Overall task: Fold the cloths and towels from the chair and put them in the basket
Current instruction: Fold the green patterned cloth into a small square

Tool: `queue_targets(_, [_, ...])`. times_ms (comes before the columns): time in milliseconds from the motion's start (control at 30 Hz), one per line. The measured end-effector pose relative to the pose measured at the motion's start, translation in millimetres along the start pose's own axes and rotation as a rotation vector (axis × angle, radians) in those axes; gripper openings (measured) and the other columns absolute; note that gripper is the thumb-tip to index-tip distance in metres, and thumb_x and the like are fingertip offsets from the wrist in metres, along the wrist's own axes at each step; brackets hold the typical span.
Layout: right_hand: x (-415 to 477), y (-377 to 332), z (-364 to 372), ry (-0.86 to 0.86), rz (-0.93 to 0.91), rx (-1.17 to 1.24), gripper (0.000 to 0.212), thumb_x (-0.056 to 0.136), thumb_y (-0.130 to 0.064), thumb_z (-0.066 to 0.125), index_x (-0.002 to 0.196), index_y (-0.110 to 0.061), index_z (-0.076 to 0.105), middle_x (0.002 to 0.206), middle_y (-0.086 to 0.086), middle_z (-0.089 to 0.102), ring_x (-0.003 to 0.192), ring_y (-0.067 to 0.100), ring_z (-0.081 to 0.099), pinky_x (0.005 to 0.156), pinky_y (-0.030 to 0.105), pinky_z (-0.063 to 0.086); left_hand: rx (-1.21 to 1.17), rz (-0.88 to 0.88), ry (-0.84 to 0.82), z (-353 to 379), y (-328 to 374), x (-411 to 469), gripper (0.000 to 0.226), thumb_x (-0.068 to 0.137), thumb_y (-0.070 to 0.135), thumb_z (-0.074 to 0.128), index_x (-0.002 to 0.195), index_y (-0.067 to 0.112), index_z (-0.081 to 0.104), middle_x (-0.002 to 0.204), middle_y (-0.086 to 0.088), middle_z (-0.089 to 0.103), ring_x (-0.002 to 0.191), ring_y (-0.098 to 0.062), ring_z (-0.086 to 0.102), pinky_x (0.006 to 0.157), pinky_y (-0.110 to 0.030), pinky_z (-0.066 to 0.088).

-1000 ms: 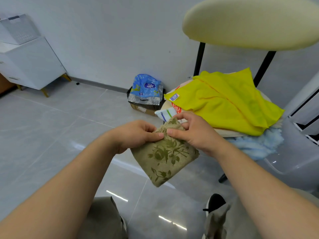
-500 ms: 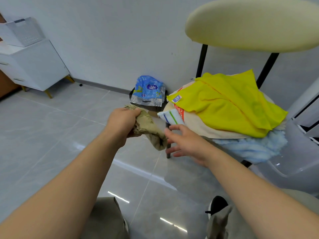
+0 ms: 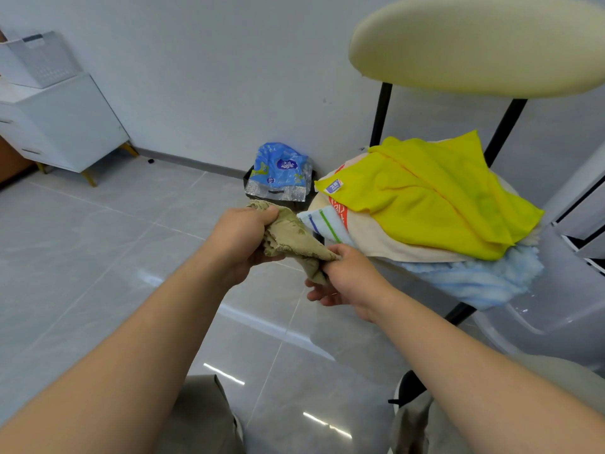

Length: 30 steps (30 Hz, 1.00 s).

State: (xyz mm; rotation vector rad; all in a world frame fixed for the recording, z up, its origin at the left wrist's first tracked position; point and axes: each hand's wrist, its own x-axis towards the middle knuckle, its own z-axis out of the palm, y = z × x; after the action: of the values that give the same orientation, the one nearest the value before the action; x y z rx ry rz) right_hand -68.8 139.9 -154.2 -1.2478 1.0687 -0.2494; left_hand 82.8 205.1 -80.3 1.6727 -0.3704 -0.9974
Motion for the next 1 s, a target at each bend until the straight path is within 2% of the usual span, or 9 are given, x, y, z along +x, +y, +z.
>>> queue_targets(133, [3,5,-5,0.055,0.037,-0.012,0.016,0.101,-0.019,0.043,0.112,-0.016,0.054,0.070,0.011,0.074,0.056,0.025,0.069,0.048,0.024,0.045,0.051,0.084,0.068,-5,-1,5,0.021,0.099,0.018,0.060,0.097,-0.002,0.063,0.084,-0.019,0.071,0.061,-0.023,0.072,0.054,-0.035,0.059])
queue_targets(233, [5,7,-7,0.059,0.053,-0.055,0.026,0.103,-0.019,0.034,0.115,-0.017,0.057,0.073,0.013,0.075,0.054,0.024,0.069,0.047,0.023,0.045,0.185,0.147,0.090,-3,-6,8,0.024,0.099,0.024,0.058,0.099,0.001,0.067,0.091,-0.019,0.074,0.076,-0.029,0.074,0.070,-0.047,0.062])
queue_targets(367, [4,10,-10,0.024,0.078,-0.176,0.030,0.104,-0.024,0.030,0.120,-0.016,0.054,0.080,0.013,0.075,0.059,0.023,0.070,0.050,0.024,0.048,0.292,0.204,0.123,-2,-5,8,0.029,0.097,0.028,0.058,0.096,0.000,0.067,0.090,-0.019,0.074,0.080,-0.034,0.074,0.072,-0.054,0.061])
queue_targets(467, [4,15,-11,-0.051,0.110,-0.140,0.030,0.103,-0.031,0.042,0.117,-0.011,0.059,0.088,0.011,0.076,0.068,0.023,0.073,0.057,0.028,0.052,0.458,0.241,0.137,-5,-7,9,0.033,0.097,0.032,0.057,0.091,0.000,0.064,0.089,-0.021,0.071,0.082,-0.038,0.071,0.073,-0.055,0.059])
queue_targets(567, [6,18,-14,-0.227,0.122,0.064,0.024,0.097,-0.016,0.057,0.121,-0.011,0.063,0.104,0.009,0.073,0.089,0.028,0.074,0.073,0.035,0.054,0.597,0.279,0.114,-11,-7,12,0.029,0.098,0.033,0.053,0.090,0.008,0.066,0.089,-0.014,0.071,0.087,-0.034,0.069,0.080,-0.049,0.058])
queue_targets(667, [10,17,-19,-0.347,0.117,0.201,0.071,0.070,0.002,0.061,0.137,-0.021,0.054,0.118,0.009,0.069,0.106,0.034,0.070,0.084,0.040,0.051,0.459,0.270,-0.040,-19,-6,12,0.021,0.100,0.026,0.054,0.095,0.012,0.070,0.095,-0.011,0.074,0.092,-0.030,0.071,0.079,-0.041,0.060])
queue_targets(733, [13,14,-20,-0.377,0.101,0.212,0.096,0.058,0.003,0.059,0.147,-0.027,0.041,0.129,0.010,0.063,0.103,0.031,0.068,0.082,0.040,0.052,0.415,0.301,-0.144,-22,-4,11,0.019,0.101,0.022,0.053,0.099,0.013,0.070,0.098,-0.008,0.075,0.096,-0.028,0.072,0.085,-0.045,0.059])
queue_targets(900, [6,4,-25,-0.435,-0.010,0.003,0.127,0.060,0.008,0.078,0.154,-0.049,0.014,0.149,0.007,0.046,0.121,0.020,0.059,0.103,0.045,0.050,0.478,0.413,-0.203,-33,3,8,0.022,0.091,0.034,0.057,0.103,0.018,0.068,0.101,-0.003,0.074,0.100,-0.025,0.070,0.091,-0.049,0.055])
queue_targets(1000, [-4,0,-22,-0.276,-0.146,-0.343,0.124,0.072,-0.001,0.082,0.157,-0.042,0.001,0.144,-0.009,0.044,0.113,0.012,0.060,0.093,0.031,0.054,0.875,0.623,-0.117,-39,5,8,0.014,0.098,0.028,0.055,0.096,0.015,0.060,0.086,-0.003,0.067,0.086,-0.025,0.063,0.079,-0.040,0.052])
